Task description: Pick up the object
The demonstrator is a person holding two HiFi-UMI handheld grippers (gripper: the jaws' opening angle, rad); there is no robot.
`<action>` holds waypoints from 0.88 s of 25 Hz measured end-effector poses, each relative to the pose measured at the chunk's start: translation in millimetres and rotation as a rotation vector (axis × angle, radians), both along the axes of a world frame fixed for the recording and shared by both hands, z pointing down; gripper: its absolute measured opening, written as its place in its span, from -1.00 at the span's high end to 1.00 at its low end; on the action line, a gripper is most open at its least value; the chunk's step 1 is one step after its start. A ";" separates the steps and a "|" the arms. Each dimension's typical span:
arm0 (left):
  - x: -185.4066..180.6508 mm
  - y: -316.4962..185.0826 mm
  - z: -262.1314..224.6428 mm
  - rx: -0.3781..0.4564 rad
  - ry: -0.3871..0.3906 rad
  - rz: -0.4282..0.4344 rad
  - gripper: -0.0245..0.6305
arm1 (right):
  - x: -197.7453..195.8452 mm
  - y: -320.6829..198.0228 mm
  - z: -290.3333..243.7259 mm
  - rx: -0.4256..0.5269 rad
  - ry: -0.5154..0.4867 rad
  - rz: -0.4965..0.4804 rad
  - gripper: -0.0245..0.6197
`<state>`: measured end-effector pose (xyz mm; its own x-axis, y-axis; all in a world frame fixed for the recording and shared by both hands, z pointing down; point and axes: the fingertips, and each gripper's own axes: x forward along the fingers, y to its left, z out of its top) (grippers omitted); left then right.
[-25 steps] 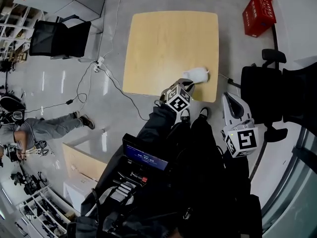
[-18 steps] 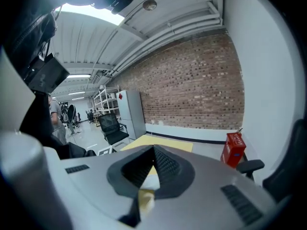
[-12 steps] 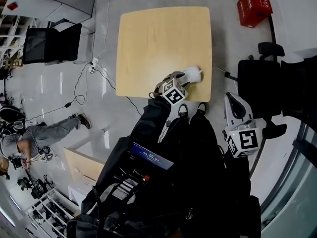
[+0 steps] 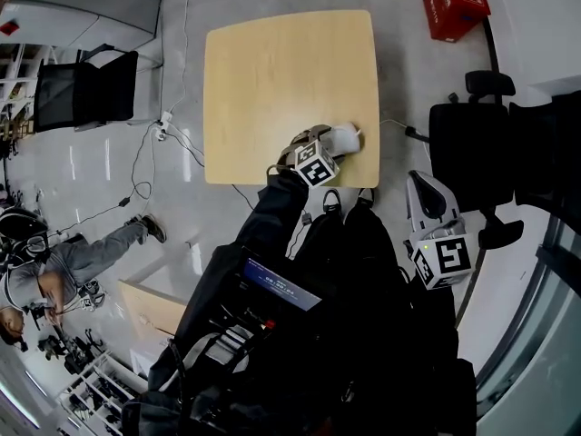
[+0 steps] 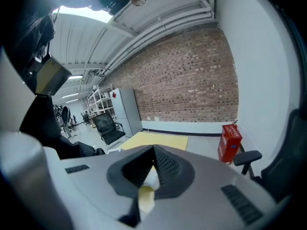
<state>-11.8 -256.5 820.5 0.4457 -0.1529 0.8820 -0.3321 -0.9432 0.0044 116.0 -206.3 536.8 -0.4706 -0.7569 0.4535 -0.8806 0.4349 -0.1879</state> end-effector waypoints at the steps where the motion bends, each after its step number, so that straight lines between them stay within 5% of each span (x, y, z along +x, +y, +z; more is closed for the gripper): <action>1: 0.8 0.3 3.3 -0.004 -0.009 0.015 -0.12 | -0.2 0.0 0.4 -0.002 -0.001 0.001 0.91; 15: 8.7 -5.1 29.2 -0.044 -0.041 0.067 -0.20 | 17.0 10.9 11.0 -0.033 0.005 0.042 0.91; 22: 8.2 -6.9 19.9 -0.035 0.011 0.005 -0.20 | 12.9 10.9 7.7 -0.024 -0.001 0.032 0.91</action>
<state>-3.7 -263.4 840.4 0.4562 -0.1196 0.8818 -0.3275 -0.9439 0.0414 128.9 -195.5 544.5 -0.4471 -0.7604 0.4710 -0.8937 0.4020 -0.1993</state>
